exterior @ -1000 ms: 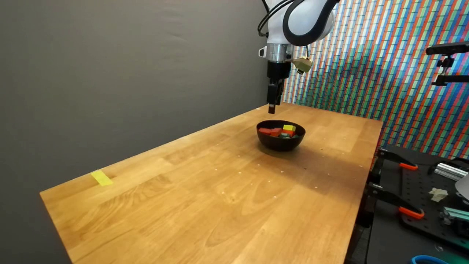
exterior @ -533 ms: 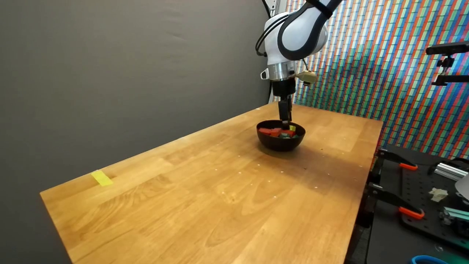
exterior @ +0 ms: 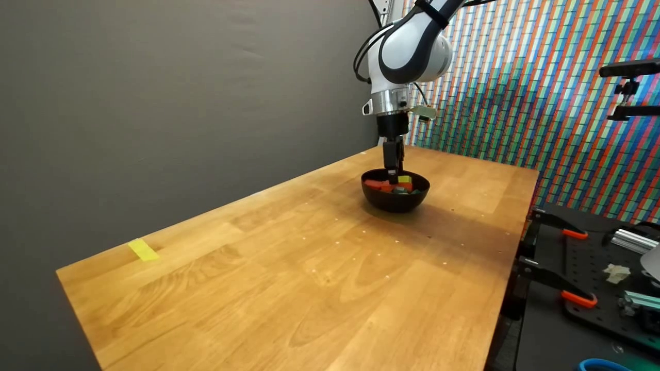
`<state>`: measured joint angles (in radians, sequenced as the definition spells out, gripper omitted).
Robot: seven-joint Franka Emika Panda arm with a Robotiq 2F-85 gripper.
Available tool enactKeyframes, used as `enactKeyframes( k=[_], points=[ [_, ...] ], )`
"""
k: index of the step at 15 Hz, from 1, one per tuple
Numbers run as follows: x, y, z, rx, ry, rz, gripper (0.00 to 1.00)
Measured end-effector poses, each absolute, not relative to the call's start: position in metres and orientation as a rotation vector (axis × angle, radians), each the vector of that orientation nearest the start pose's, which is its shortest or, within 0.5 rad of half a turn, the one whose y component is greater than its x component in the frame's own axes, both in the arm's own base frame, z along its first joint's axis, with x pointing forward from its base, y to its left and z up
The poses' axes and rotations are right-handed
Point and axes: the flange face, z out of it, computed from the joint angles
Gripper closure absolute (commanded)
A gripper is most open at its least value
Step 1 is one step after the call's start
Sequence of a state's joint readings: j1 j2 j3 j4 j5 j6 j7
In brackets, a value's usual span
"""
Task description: Remove all the contents from the black bowl.
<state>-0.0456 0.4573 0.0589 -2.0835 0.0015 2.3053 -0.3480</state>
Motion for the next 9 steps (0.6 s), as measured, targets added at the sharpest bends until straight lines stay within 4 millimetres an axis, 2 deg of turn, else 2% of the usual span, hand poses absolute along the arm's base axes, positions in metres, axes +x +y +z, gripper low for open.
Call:
enactKeyframes(
  k=[4,9],
  points=[
    [0.559,0.013,0.178,-3.019,-0.509,0.367,0.00],
    [0.557,0.042,0.169,-3.102,-0.527,0.391,0.00]
  ],
)
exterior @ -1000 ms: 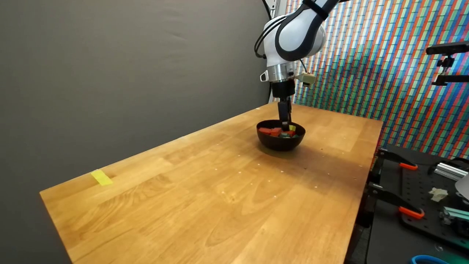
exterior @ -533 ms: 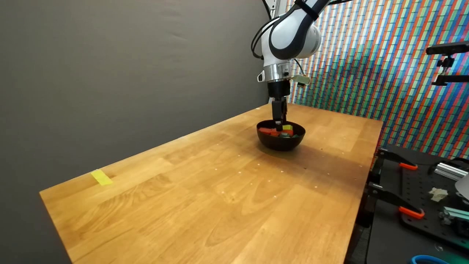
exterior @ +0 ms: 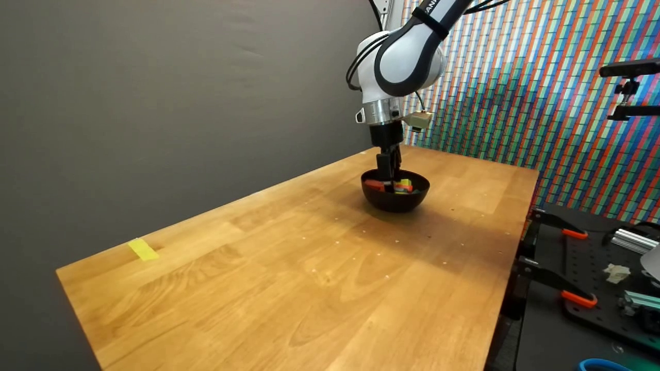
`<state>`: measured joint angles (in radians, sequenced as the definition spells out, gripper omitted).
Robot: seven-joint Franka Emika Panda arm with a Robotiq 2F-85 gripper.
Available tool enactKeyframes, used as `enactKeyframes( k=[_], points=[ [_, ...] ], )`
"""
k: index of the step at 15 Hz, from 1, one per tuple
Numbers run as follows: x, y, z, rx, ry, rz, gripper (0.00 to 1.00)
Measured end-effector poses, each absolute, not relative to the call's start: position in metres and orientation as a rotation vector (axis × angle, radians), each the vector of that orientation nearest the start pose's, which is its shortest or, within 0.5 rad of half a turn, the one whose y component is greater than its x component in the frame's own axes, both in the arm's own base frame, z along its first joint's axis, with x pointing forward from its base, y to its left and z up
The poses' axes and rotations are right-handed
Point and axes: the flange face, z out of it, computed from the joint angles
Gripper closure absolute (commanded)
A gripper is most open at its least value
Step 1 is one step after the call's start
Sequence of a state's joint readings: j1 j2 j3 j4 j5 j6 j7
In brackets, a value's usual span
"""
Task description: Remove all the contents from the black bowl.
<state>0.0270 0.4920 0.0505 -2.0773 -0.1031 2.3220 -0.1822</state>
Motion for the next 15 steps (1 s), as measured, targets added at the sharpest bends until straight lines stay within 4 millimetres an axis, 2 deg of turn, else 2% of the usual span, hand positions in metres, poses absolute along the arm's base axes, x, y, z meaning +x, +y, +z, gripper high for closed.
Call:
enactKeyframes(
  k=[1,3,9,10,15],
  points=[
    [0.556,0.048,0.168,-3.117,-0.533,0.397,0.25],
    [0.554,0.059,0.164,-3.148,-0.543,0.407,0.34],
    [0.560,0.071,0.175,-3.229,-0.542,0.364,0.81],
    [0.561,0.072,0.177,-3.242,-0.539,0.352,0.84],
    [0.563,0.076,0.181,-3.282,-0.518,0.321,0.83]
  ],
)
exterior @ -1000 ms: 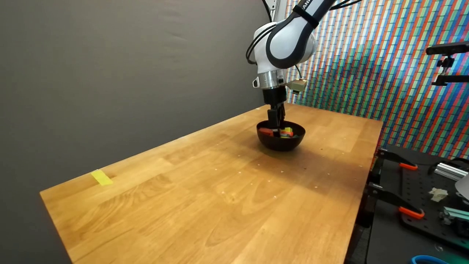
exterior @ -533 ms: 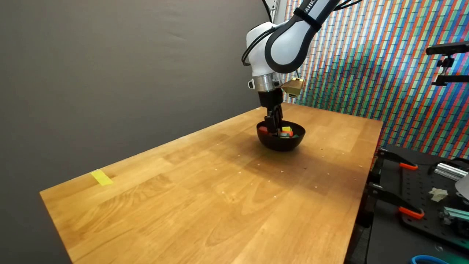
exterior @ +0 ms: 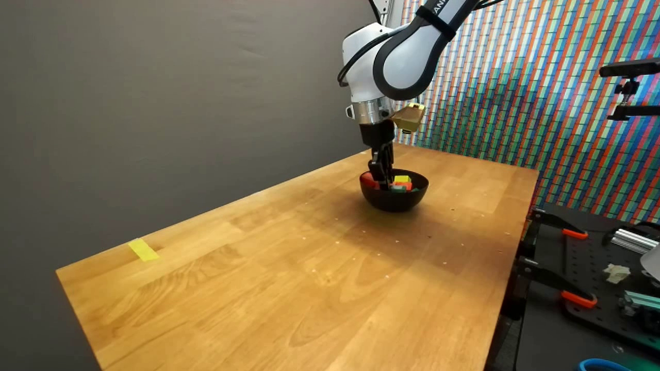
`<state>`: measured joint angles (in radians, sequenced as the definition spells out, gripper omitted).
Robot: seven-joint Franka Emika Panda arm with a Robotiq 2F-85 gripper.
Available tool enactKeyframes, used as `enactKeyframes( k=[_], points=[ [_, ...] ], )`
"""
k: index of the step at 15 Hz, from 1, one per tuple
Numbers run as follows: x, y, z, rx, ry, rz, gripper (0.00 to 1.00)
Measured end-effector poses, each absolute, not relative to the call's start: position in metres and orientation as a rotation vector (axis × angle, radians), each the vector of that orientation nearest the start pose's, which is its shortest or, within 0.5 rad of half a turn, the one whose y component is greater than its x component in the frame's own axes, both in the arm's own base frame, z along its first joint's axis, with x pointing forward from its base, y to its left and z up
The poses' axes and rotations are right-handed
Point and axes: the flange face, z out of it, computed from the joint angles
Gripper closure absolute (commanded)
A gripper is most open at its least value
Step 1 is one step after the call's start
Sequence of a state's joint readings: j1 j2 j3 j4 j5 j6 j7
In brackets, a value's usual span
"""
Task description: Remove all the contents from the black bowl.
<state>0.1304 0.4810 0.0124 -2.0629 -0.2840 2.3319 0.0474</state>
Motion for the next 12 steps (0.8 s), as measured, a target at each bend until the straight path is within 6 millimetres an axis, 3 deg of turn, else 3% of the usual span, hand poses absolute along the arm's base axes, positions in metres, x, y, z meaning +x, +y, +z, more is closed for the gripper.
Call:
enactKeyframes(
  k=[3,7,9,12],
  points=[
    [0.567,0.093,0.207,-3.289,-0.601,0.176,0.83],
    [0.556,0.151,0.254,-3.310,-0.858,-0.069,0.83],
    [0.544,0.181,0.261,-3.282,-0.970,-0.099,0.83],
    [0.529,0.216,0.246,-3.184,-1.100,-0.032,0.83]
  ],
)
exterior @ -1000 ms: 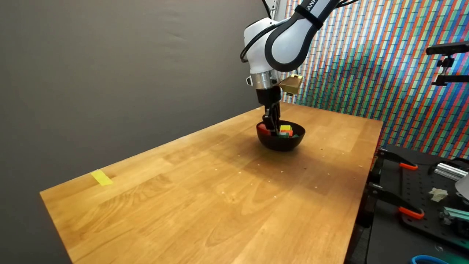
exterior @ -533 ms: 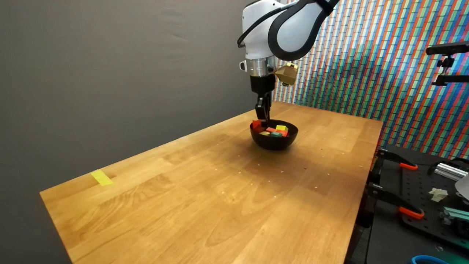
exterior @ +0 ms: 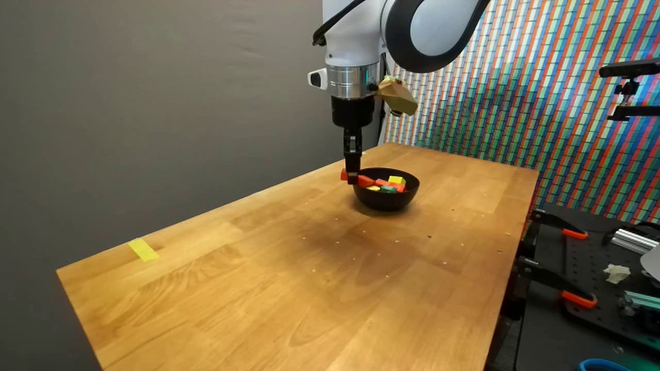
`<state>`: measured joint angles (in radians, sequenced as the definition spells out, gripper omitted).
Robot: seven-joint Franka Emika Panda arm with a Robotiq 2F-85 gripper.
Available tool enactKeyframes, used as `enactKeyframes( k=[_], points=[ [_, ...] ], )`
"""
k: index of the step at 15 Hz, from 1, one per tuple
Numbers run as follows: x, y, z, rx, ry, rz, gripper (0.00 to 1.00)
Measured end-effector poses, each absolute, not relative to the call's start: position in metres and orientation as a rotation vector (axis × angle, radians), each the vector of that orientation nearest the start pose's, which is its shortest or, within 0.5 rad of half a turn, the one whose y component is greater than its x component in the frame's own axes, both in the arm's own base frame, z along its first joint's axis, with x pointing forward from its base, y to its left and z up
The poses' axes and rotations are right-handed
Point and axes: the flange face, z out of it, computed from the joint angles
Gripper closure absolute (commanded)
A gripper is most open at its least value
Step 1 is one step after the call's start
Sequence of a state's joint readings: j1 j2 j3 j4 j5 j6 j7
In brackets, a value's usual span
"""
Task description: Remove all the contents from the black bowl.
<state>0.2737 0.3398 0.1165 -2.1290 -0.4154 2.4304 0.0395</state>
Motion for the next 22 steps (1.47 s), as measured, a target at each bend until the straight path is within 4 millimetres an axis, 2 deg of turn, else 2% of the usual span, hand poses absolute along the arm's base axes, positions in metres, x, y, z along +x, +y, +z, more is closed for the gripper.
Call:
enactKeyframes(
  k=[3,4,5,7,8,10,12,15,18,20,22],
  points=[
    [0.520,0.235,0.214,-3.079,-1.189,0.061,0.82],
    [0.519,0.240,0.205,-3.047,-1.207,0.078,0.34],
    [0.518,0.244,0.198,-3.023,-1.220,0.088,0.33],
    [0.518,0.248,0.188,-3.006,-1.229,0.108,0.20],
    [0.519,0.247,0.187,-3.008,-1.226,0.114,0.11],
    [0.524,0.240,0.188,-3.033,-1.202,0.138,0.00],
    [0.531,0.228,0.198,-3.087,-1.118,0.157,0.00],
    [0.546,0.194,0.226,-3.192,-0.892,0.178,0.00],
    [0.562,0.133,0.247,-3.228,-0.612,0.226,0.00],
    [0.570,0.085,0.248,-3.213,-0.407,0.258,0.00],
    [0.572,0.047,0.241,-3.161,-0.231,0.301,0.00]
  ],
)
